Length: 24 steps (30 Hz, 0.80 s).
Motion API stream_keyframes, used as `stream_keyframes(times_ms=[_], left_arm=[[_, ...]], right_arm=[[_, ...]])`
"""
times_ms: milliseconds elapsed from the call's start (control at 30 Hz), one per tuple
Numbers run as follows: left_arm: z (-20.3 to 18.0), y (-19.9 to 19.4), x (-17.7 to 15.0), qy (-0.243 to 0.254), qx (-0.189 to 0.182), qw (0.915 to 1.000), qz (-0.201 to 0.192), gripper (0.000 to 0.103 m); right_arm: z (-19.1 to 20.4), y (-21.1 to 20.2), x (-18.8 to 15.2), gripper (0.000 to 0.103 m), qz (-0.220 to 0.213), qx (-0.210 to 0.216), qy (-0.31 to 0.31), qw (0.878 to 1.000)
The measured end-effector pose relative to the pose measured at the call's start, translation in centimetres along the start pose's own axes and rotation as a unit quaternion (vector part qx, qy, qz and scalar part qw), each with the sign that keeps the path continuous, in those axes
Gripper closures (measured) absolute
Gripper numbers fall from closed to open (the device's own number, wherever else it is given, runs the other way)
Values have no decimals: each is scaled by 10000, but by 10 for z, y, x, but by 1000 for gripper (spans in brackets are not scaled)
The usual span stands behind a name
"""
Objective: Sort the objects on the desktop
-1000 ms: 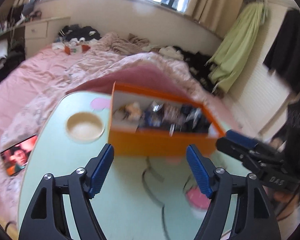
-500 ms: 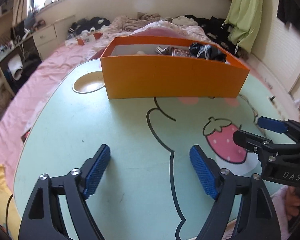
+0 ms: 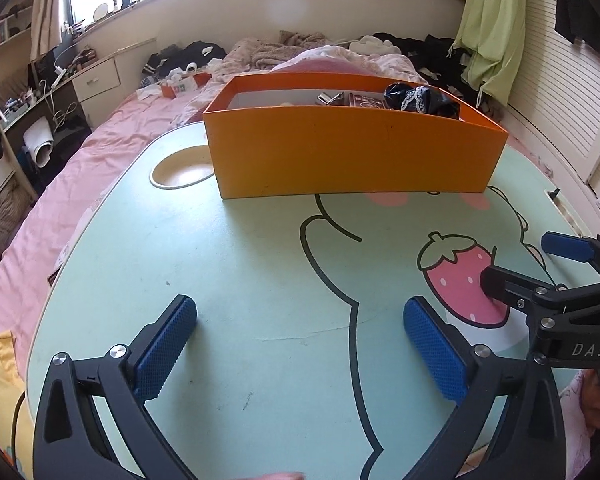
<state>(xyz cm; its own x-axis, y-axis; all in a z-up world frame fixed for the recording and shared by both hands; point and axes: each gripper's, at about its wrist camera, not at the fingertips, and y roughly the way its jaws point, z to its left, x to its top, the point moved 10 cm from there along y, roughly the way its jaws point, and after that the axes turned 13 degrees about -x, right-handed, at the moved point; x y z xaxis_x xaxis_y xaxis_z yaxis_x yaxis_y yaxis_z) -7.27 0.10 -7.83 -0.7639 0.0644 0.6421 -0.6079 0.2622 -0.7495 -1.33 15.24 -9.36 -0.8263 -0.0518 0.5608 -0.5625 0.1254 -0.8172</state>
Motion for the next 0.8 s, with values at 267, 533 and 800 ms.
stream_keyframes(times_ms=[267, 533, 800], left_arm=[[-1, 0, 1, 8, -11, 10000, -7, 0], [-2, 1, 1, 20, -22, 10000, -22, 0], [-4, 1, 2, 49, -37, 10000, -59, 0]], right_arm=[[0, 0, 0, 0, -1, 0, 1, 10000], [0, 0, 0, 0, -3, 0, 0, 10000], [0, 0, 0, 0, -3, 0, -1, 10000]])
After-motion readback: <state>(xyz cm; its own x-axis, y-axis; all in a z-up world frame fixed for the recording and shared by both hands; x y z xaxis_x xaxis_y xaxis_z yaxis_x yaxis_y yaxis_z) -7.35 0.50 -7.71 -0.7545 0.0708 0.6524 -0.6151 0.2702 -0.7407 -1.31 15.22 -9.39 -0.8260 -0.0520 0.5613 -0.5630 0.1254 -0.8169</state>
